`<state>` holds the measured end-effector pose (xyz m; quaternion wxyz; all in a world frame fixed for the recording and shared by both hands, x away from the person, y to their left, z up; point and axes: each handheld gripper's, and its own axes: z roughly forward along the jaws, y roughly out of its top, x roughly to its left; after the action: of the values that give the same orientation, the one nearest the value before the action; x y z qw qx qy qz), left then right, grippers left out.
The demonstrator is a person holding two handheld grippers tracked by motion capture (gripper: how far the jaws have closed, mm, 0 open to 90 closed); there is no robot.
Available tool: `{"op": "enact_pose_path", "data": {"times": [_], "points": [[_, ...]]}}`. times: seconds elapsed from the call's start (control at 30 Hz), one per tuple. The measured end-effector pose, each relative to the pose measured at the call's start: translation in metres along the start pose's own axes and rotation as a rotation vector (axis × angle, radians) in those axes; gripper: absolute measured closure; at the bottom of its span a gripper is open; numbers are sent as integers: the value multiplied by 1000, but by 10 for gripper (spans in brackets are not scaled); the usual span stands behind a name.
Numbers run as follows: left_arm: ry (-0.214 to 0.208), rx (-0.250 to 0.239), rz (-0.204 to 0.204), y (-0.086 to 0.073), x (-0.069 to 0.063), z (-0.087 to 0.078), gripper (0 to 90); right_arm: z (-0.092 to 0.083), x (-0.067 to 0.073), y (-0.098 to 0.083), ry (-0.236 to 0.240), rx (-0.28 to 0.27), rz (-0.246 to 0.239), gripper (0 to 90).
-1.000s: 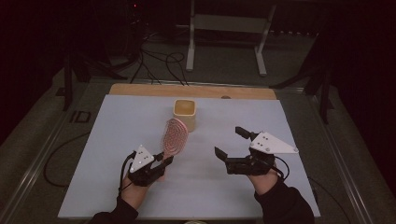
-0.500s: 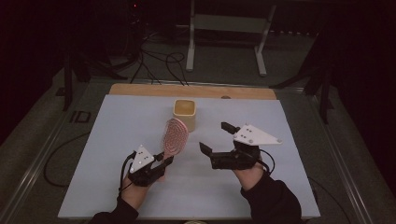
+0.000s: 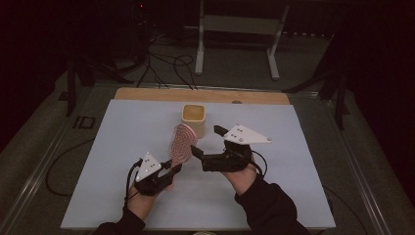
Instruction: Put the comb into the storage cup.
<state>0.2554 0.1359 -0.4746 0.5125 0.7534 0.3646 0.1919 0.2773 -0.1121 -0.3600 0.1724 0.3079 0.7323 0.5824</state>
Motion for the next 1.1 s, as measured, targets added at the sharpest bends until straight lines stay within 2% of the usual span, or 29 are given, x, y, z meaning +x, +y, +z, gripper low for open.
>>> {"op": "enact_pose_path", "data": {"times": [0.07, 0.2, 0.27, 0.3, 0.43, 0.57, 0.67, 0.87, 1.0, 1.07, 1.1], "points": [[2, -5, 0, 0, 0, 0, 709, 3, 1, -1, -1, 2, 7, 79], [-1, -6, -1, -1, 0, 0, 710, 16, 0, -5, 11, 7, 81, 79], [-1, -9, 1, 0, 0, -1, 710, 18, 0, -6, 11, 7, 91, 79], [1, -8, 3, 0, 0, -1, 710, 24, 0, -7, 27, 18, 108, 79], [2, -15, 4, -1, 0, -1, 710, 32, -1, -9, 34, 33, 132, 91], [-10, -21, 2, 0, 0, -1, 709, 40, -2, -11, 58, 49, 159, 144], [-11, -24, 7, 0, -1, 0, 709, 44, -1, -13, 57, 62, 160, 163], [-13, -26, 16, 0, -3, 0, 709, 52, 0, -17, 60, 81, 175, 301], [-13, -29, 15, 1, -4, 0, 710, 55, 0, -20, 78, 89, 194, 413], [-10, -27, 17, 1, -4, 0, 710, 55, 0, -20, 81, 91, 197, 435], [-11, -28, 17, 1, -4, -1, 709, 57, 0, -21, 84, 100, 191, 489]]}}
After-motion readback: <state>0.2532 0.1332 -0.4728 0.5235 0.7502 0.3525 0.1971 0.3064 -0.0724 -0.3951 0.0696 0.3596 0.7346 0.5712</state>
